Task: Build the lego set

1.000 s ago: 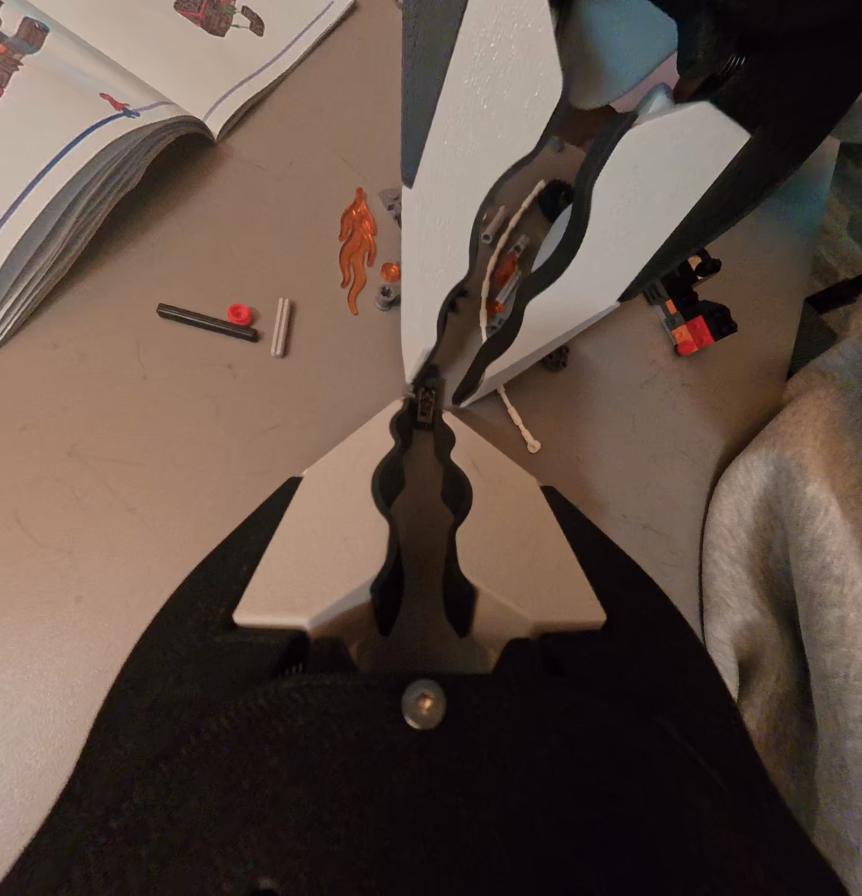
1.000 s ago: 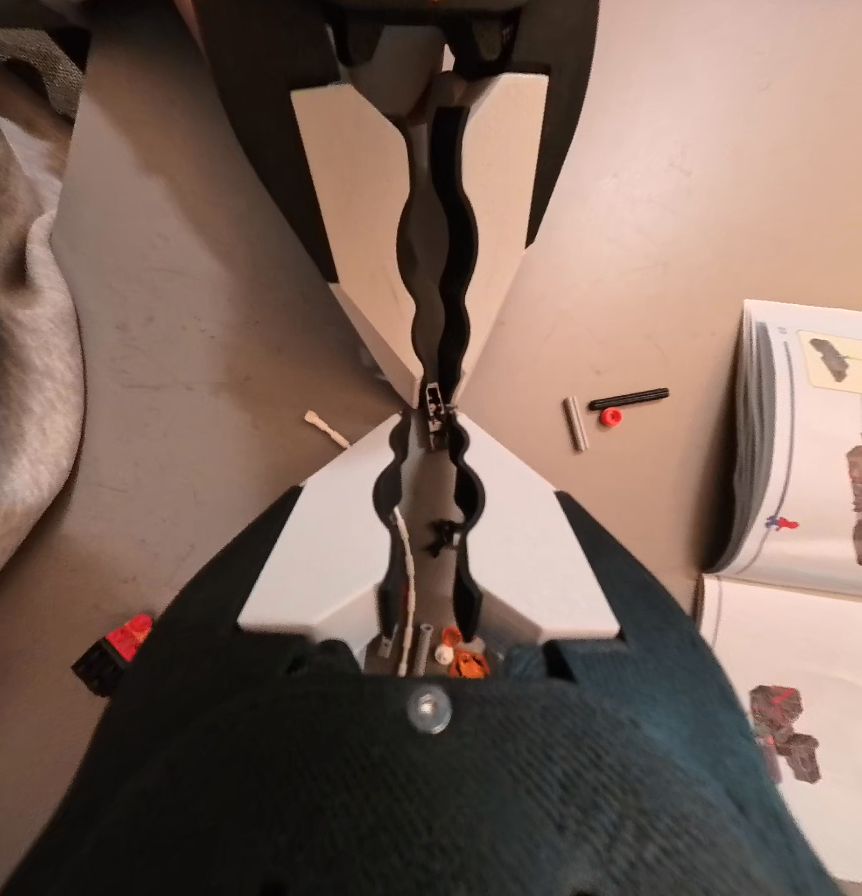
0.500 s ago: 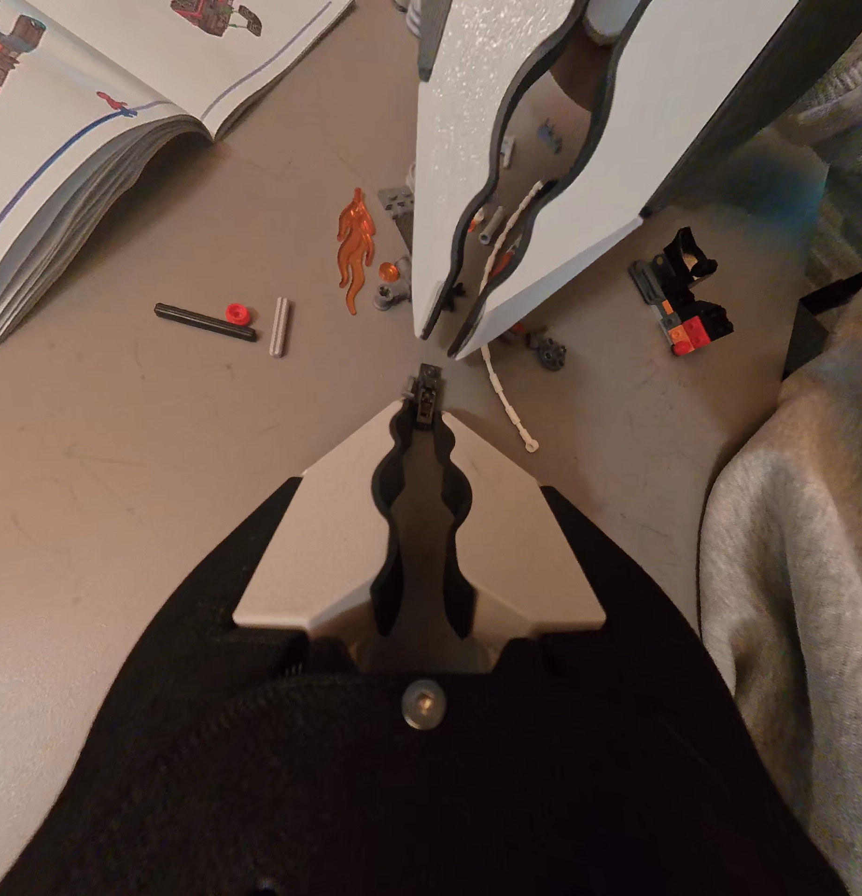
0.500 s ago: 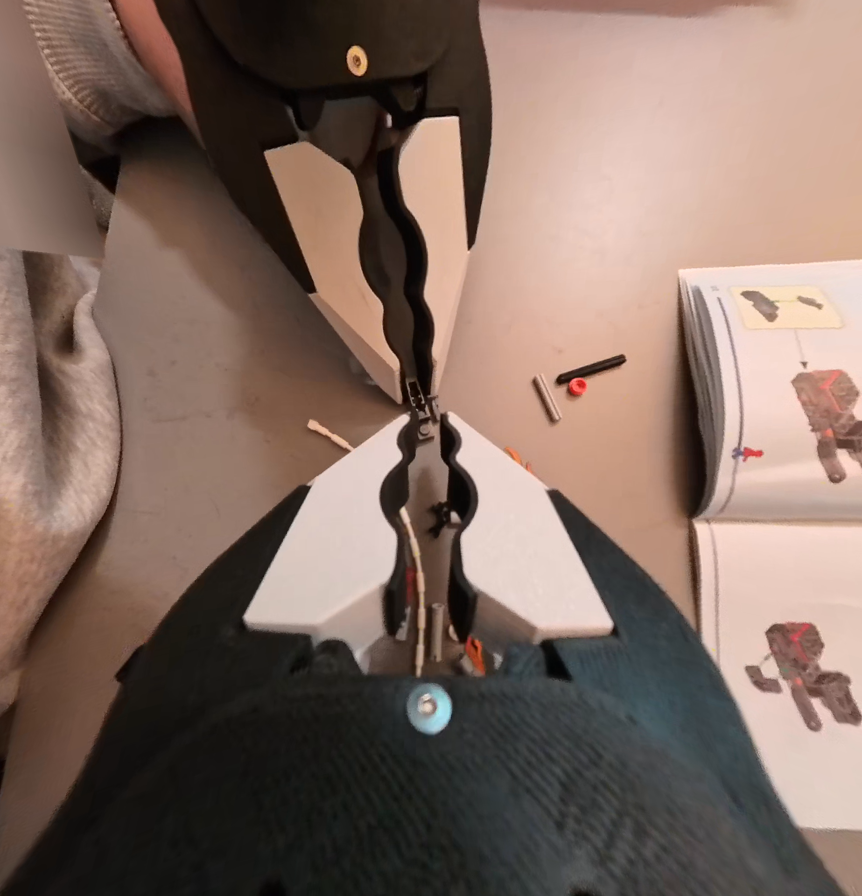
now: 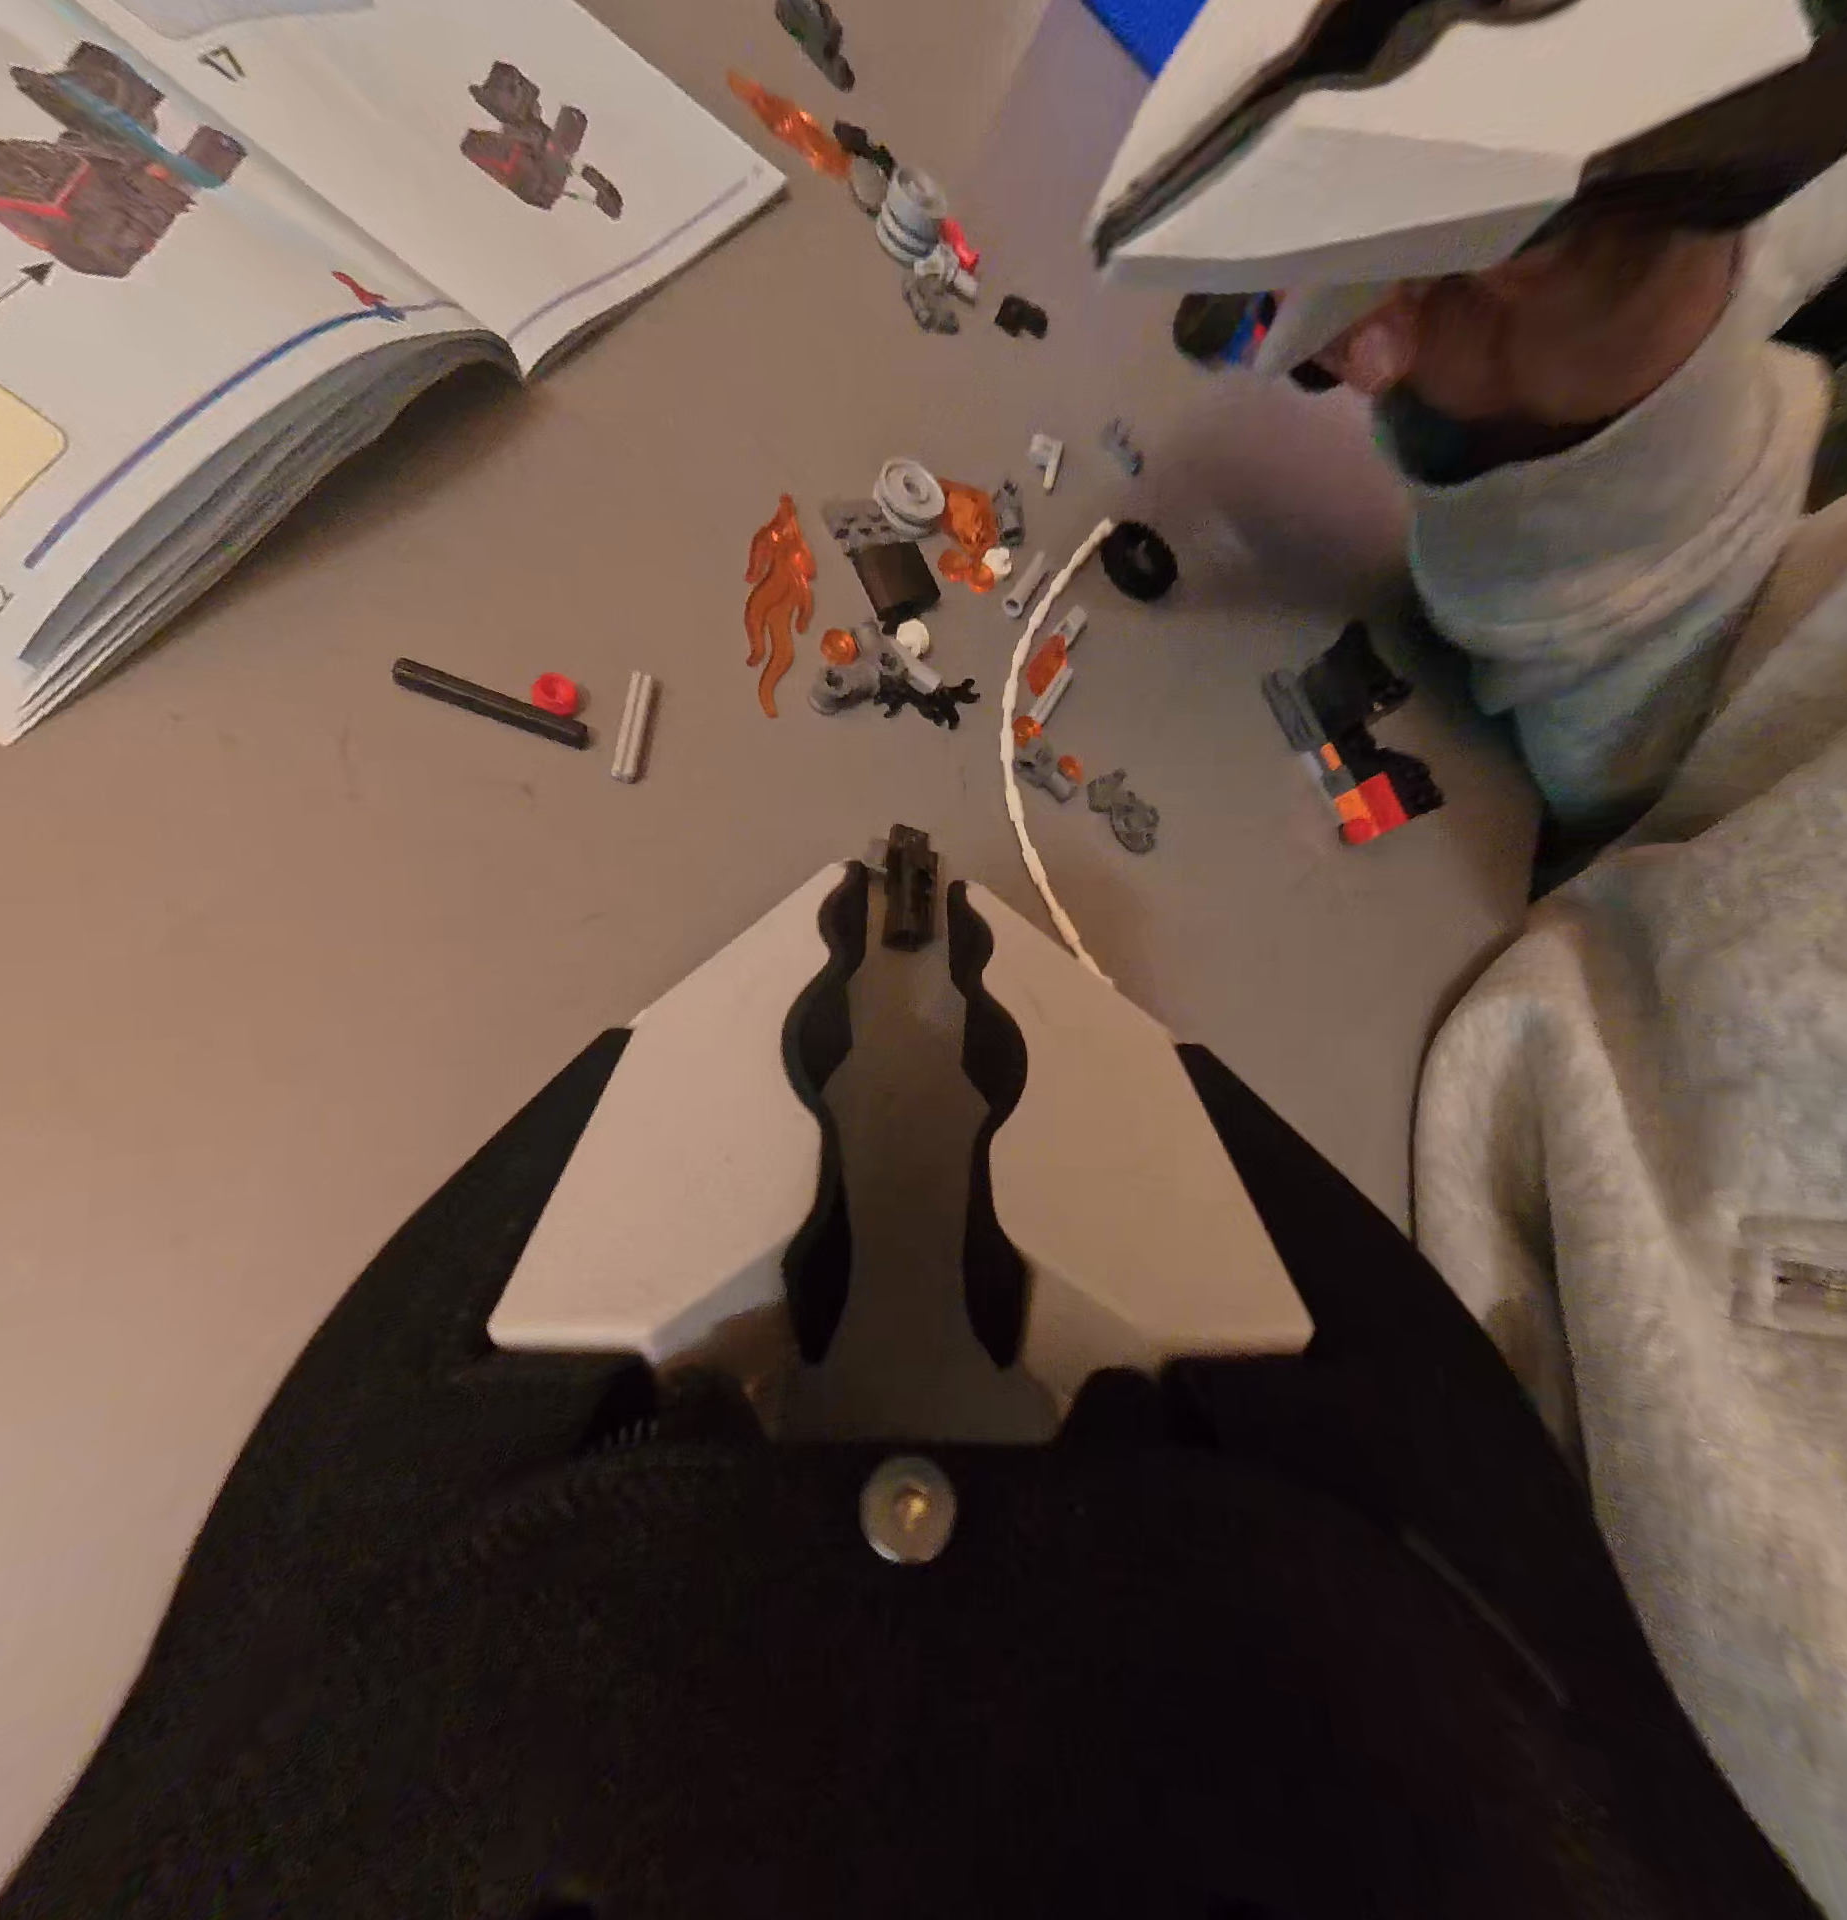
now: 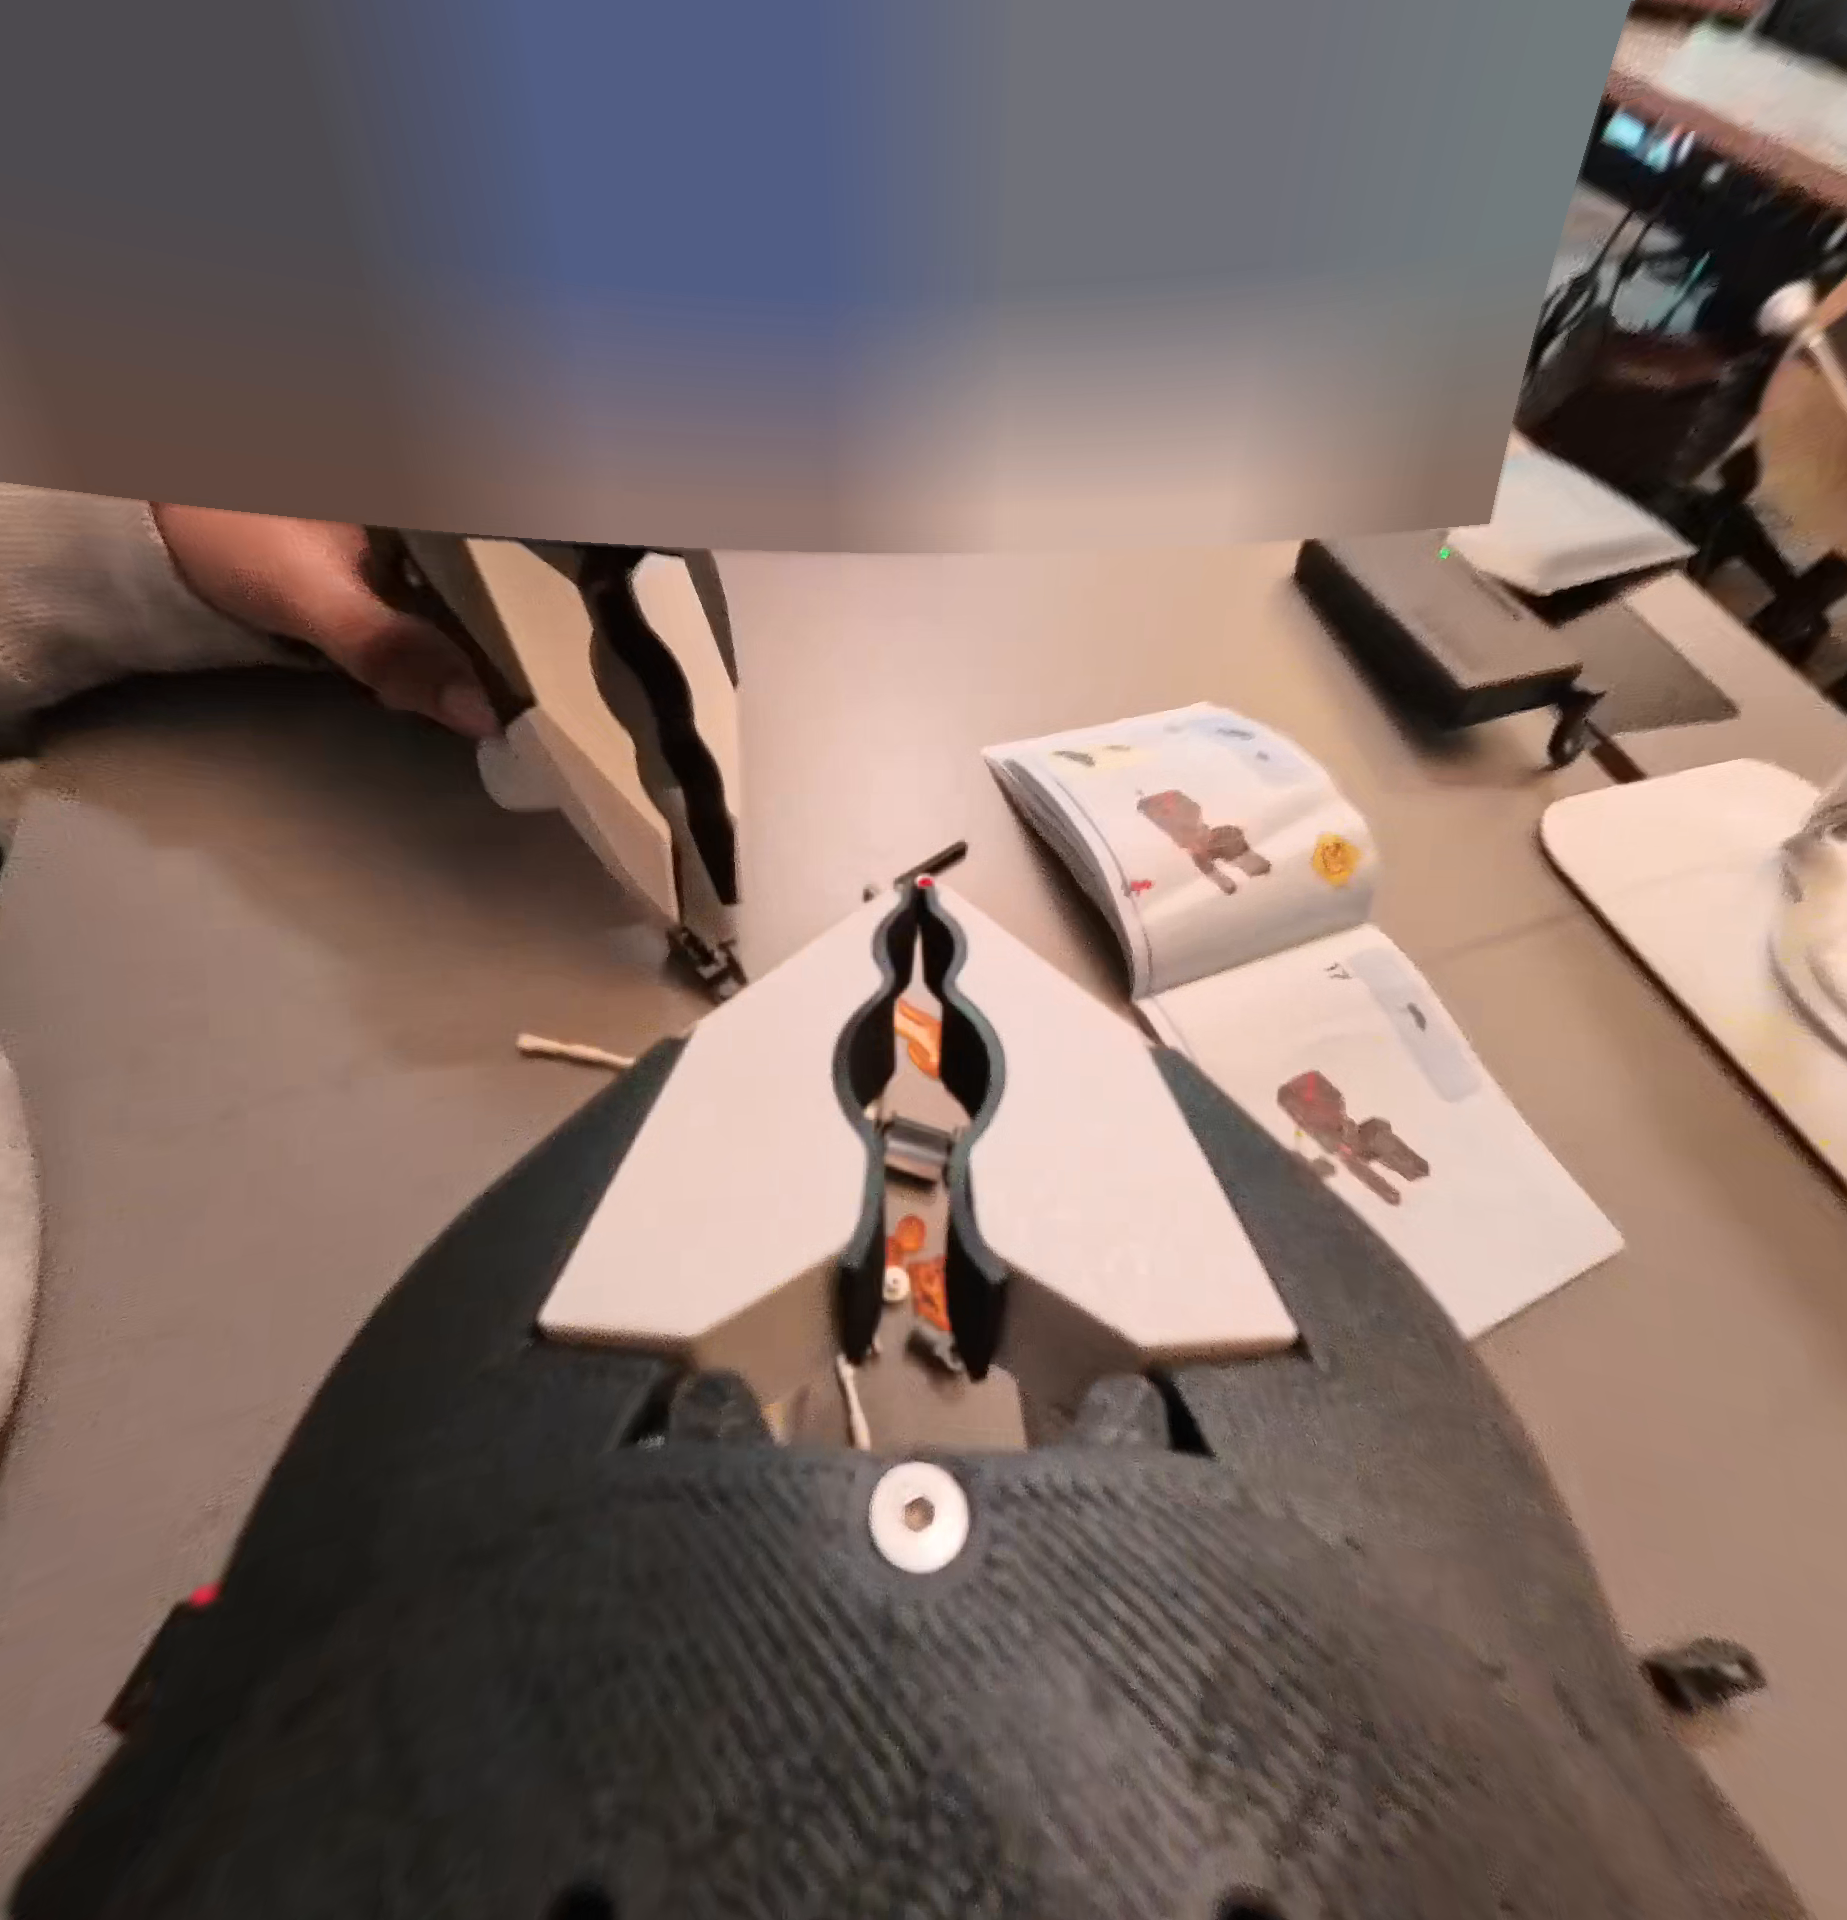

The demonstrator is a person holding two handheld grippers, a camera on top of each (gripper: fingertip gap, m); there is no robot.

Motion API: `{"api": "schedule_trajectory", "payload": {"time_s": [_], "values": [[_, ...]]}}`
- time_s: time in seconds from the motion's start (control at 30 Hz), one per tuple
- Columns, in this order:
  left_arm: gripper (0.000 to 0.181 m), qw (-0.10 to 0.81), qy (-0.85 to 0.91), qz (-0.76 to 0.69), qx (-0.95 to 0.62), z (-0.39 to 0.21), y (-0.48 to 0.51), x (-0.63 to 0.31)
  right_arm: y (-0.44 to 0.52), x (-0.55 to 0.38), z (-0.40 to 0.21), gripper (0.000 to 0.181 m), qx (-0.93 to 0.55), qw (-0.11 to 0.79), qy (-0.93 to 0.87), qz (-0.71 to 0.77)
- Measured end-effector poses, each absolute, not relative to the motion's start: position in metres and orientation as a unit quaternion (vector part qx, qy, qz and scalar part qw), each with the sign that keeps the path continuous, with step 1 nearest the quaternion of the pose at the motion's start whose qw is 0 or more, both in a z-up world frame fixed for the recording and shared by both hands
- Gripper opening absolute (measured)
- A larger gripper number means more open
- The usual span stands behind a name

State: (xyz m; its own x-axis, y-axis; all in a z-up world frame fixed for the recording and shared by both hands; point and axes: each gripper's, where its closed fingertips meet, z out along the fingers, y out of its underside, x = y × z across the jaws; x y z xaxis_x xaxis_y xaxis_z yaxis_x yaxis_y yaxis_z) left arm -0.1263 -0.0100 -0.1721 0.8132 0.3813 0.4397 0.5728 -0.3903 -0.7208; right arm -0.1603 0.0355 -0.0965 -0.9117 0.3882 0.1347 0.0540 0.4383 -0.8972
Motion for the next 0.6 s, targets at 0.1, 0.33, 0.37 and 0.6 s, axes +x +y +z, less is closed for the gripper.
{"api": "schedule_trajectory", "payload": {"time_s": [0.1,0.33,0.37,0.6], "values": [[0.013,0.49,-0.305,-0.118,-0.808,-0.167,-0.013,-0.131,0.034,-0.156,-0.092,0.001,-0.14,0.131,-0.82,0.539],[0.01,0.508,-0.317,-0.126,-0.791,-0.162,-0.015,-0.135,0.029,-0.155,-0.101,0.007,-0.156,0.101,-0.817,0.546],[0.01,0.51,-0.318,-0.129,-0.789,-0.162,-0.015,-0.135,0.028,-0.155,-0.103,0.007,-0.156,0.102,-0.818,0.545],[0.007,0.533,-0.329,-0.163,-0.762,-0.155,-0.018,-0.137,0.026,-0.157,-0.11,0.008,-0.162,0.094,-0.82,0.54]]}}
